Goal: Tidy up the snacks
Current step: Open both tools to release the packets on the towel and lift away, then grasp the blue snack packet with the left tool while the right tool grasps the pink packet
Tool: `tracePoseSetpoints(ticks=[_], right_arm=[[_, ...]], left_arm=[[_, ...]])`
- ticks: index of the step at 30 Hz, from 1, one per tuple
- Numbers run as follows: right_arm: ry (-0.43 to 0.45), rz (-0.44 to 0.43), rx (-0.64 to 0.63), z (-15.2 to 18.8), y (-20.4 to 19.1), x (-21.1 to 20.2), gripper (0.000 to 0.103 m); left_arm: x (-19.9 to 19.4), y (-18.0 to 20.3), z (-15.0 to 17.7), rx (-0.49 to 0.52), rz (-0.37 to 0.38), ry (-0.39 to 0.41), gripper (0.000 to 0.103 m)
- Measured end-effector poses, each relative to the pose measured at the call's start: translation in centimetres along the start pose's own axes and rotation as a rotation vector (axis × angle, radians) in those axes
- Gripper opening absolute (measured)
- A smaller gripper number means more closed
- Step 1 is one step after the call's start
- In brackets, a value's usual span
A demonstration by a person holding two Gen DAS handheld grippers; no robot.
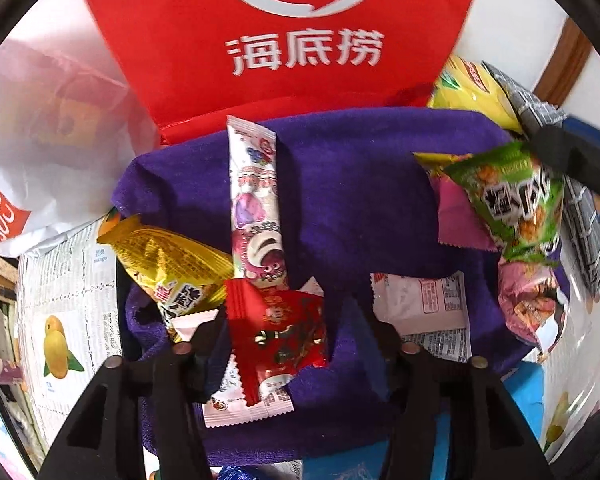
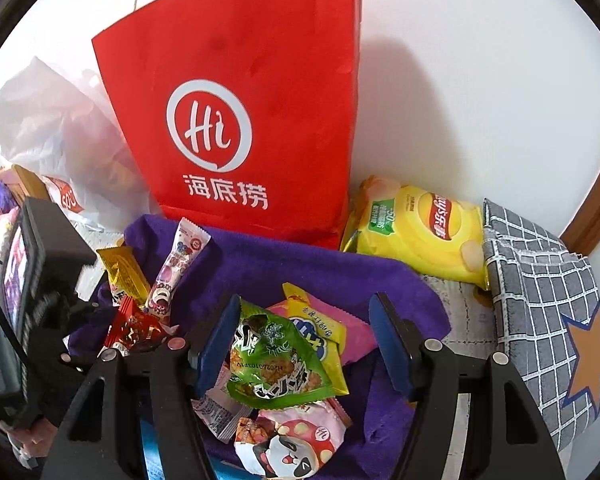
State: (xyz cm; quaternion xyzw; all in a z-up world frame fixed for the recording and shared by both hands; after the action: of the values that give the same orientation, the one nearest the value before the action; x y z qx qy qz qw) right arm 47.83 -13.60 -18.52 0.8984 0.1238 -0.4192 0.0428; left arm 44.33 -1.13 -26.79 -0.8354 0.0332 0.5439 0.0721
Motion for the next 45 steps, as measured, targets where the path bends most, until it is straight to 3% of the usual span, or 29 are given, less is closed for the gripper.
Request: tracePoseSetpoints(ticks=[14, 21, 30, 37, 41, 45], right_arm=[[0.039, 0.022, 0.040, -0.7, 1.8, -2.0, 0.066], [0.052, 0.030, 0.050, -0.1, 2.0, -3.5, 0.066], [0.018, 0.061, 0.094, 3.8, 2.1, -6.4, 0.066], [0.011, 0.070, 0.059, 7.7, -0.3, -9.8, 0.066], [-0.005, 0.028, 0.026, 11.2, -3.3, -10.1, 0.066], [-0.043, -0.049, 0.021, 14.4, -6.4, -9.5, 0.063]], left_arm=[[1.0, 3.8, 0.7, 0.107, -0.084, -0.007, 0.061], [-0.8, 4.8, 0.7, 0.107, -0.073, 0.024, 0.062], [-6.3, 4.0, 0.3, 0.073, -0.018, 0.140, 0.065], [-11.5, 0.0, -0.2, 0.008, -0.007, 0.248, 0.065], [-13.3, -2.2, 2.6, -0.012, 0.011, 0.246, 0.065], [-14.3, -5.2, 5.8, -0.049, -0.026, 0.252, 0.065]])
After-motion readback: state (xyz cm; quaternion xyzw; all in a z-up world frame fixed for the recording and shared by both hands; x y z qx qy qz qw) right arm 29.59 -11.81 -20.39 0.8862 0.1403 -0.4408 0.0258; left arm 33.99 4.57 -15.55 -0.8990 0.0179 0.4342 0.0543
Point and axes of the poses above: each gripper's, at about its wrist camera, not at the fingertips, and x roughly the way its jaws point, y to its right, z to its underside, the point moved 10 cm from there along x, roughly the way its jaws point, and after that the axes turned 1 degree about x, right-handed, at the moved point
